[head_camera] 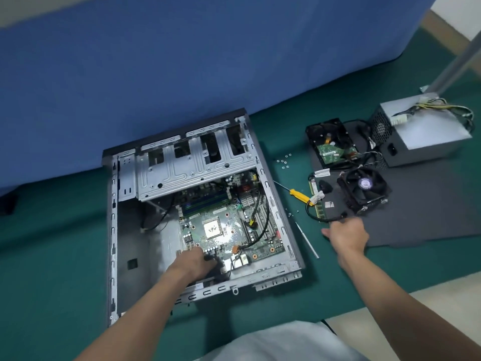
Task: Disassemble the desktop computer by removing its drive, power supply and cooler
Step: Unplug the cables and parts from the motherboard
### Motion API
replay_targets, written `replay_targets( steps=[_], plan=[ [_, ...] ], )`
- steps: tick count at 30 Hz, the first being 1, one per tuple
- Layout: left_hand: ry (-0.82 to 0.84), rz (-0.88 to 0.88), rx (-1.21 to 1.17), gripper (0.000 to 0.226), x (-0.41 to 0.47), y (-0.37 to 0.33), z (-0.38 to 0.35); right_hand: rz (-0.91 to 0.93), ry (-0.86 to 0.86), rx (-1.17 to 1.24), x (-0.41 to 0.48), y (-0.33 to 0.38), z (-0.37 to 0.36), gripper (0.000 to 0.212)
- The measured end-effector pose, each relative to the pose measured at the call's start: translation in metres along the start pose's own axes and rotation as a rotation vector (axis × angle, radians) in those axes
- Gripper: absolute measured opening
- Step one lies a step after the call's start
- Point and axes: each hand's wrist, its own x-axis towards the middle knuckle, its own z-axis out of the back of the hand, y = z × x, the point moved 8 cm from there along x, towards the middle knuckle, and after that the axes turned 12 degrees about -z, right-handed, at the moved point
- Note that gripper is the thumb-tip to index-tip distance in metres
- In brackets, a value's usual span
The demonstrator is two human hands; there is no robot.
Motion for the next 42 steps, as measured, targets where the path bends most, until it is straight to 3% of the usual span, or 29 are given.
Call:
replay_targets(
  steps=[2, 3, 6, 7, 9, 10, 12, 14, 16, 19, 23, 25, 29, 35, 39, 42],
  plan=[
    [-0.015, 0.011, -0.007, 0.033, -0.001, 0.001, 0.001, 0.090, -0.067, -0.020, -0.020, 0.019, 0.007, 0.028],
    [-0.025, 0.013, -0.010, 0.033, -0.001, 0.001, 0.002, 0.223, -0.093, -0.026, -0.036, 0.035, 0.009, 0.030],
    [-0.084, 0.015, -0.025, 0.034, -0.003, 0.000, 0.005, 0.852, -0.051, -0.072, -0.118, 0.090, -0.008, 0.022],
    [-0.096, 0.010, -0.026, 0.038, -0.003, -0.001, 0.006, 1.036, 0.038, -0.154, -0.148, 0.101, -0.025, 0.019],
    [-0.089, -0.006, -0.027, 0.040, -0.003, -0.002, 0.005, 1.203, 0.385, -0.482, -0.194, 0.097, -0.079, 0.022],
    [-0.081, -0.013, -0.029, 0.039, -0.003, -0.002, 0.004, 1.223, 0.558, -0.714, -0.209, 0.082, -0.108, 0.026],
    [-0.088, -0.033, -0.034, 0.039, -0.003, -0.002, 0.005, 1.261, 0.735, -1.179, -0.223, 0.046, -0.148, 0.024],
    [-0.125, -0.045, -0.044, 0.040, -0.004, -0.001, 0.006, 1.225, 0.781, -1.501, -0.221, 0.019, -0.165, 0.017],
    [-0.161, -0.058, -0.061, 0.040, -0.004, -0.001, 0.008, 1.247, 0.751, -1.641, -0.215, 0.008, -0.172, 0.022],
    [-0.170, -0.073, -0.076, 0.038, -0.003, -0.001, 0.008, 1.407, 0.637, -1.682, -0.214, 0.006, -0.175, 0.037],
    [-0.173, -0.098, -0.088, 0.039, -0.003, -0.002, 0.007, 1.190, 0.733, -1.782, -0.190, -0.013, -0.174, 0.040],
    [-0.169, -0.111, -0.098, 0.039, -0.002, -0.004, 0.006, 1.195, 0.667, -1.772, -0.180, -0.010, -0.176, 0.041],
    [-0.219, -0.131, -0.142, 0.037, -0.005, -0.004, 0.012, 1.336, 0.532, -1.772, -0.177, 0.000, -0.181, 0.046],
    [-0.340, -0.111, -0.126, 0.036, -0.023, 0.008, 0.022, 1.588, 0.569, -1.801, -0.204, -0.011, -0.195, 0.032],
    [-0.597, -0.130, -0.148, 0.024, -0.049, 0.010, 0.036, 1.634, 0.615, -1.823, -0.219, -0.016, -0.193, 0.022],
    [-0.880, -0.177, -0.102, 0.019, -0.078, 0.003, 0.051, 1.649, 0.597, -1.678, -0.228, 0.000, -0.183, 0.011]
  ],
)
